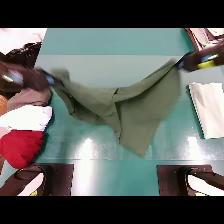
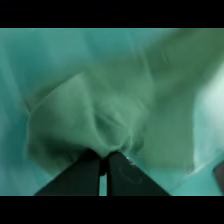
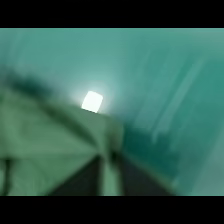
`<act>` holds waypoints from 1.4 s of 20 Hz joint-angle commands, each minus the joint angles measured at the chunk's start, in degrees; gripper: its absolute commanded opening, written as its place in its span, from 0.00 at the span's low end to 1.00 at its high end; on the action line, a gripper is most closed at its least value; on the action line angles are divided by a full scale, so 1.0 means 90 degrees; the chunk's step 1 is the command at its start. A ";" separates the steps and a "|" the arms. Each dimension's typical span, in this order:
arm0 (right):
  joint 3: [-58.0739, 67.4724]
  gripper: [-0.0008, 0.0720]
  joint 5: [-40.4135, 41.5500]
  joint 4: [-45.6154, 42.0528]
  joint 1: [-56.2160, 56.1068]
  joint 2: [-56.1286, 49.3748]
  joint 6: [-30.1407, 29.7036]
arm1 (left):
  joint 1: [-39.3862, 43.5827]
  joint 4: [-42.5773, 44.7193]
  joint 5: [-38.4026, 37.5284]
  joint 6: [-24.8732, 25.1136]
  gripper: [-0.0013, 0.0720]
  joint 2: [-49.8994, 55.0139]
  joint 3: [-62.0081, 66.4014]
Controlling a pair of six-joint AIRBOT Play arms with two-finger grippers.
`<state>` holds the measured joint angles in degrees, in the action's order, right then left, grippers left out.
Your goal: Fold the shirts.
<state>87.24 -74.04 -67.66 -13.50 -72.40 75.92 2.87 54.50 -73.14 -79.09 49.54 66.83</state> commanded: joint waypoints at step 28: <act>-0.6866 0.63 0.1389 0.1885 -0.1647 0.0976 0.1557 | -0.0005 0.1064 0.1671 0.0272 0.06 -0.0007 -0.2127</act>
<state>25.52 -67.94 -51.86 -25.19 -60.14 89.76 2.83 64.07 -58.22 -76.60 49.47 47.70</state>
